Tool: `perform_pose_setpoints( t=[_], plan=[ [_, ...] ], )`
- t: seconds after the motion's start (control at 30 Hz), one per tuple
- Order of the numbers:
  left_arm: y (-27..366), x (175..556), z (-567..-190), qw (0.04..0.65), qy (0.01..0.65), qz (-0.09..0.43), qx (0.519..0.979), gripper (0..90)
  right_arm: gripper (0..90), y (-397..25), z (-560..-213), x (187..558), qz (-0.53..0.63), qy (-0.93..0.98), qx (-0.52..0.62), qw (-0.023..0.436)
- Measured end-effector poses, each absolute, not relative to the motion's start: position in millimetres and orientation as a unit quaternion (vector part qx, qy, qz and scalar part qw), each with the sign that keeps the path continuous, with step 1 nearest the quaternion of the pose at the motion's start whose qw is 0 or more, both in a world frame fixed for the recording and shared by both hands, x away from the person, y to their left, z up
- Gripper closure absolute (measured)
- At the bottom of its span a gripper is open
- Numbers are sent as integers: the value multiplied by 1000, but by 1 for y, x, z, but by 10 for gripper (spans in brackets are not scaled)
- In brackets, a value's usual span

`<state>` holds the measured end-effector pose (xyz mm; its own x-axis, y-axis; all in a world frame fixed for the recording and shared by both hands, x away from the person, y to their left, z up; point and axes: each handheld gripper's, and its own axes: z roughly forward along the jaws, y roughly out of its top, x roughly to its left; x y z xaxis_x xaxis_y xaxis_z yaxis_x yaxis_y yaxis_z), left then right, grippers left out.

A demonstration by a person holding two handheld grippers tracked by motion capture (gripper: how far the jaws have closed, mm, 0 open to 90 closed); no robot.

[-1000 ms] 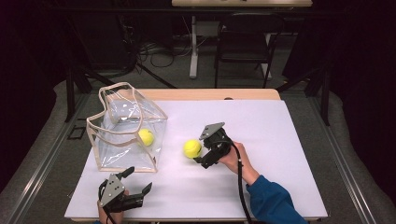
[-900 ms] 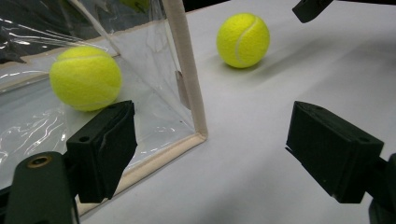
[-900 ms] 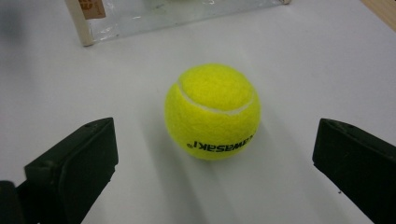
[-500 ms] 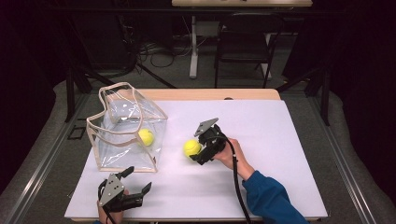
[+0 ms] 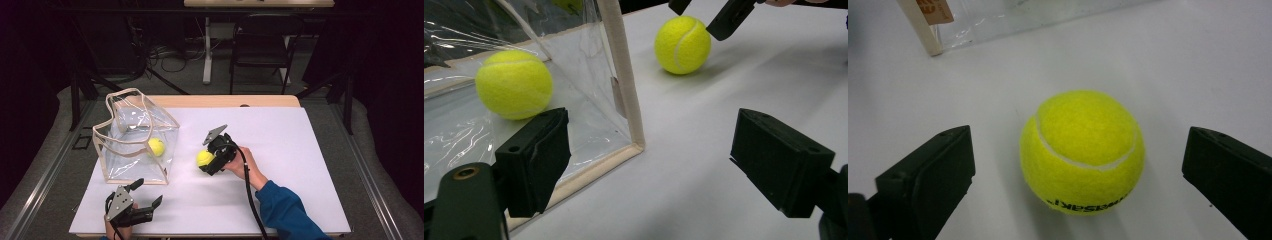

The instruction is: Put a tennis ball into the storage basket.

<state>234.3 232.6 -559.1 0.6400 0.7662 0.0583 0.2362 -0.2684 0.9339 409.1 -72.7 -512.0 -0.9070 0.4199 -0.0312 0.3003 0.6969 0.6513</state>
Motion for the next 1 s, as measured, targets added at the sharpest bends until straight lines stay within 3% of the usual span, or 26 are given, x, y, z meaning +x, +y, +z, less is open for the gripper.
perform_pose_setpoints(
  t=[0.77, 1.0],
  plan=[
    [233, 235, -560, 505, 336, 260, 751, 160, 239, -66, -530, 419, 305, 926, 211, 68],
    [232, 235, -560, 504, 336, 260, 752, 160, 252, -67, -530, 420, 308, 925, 213, 65]
  ],
)
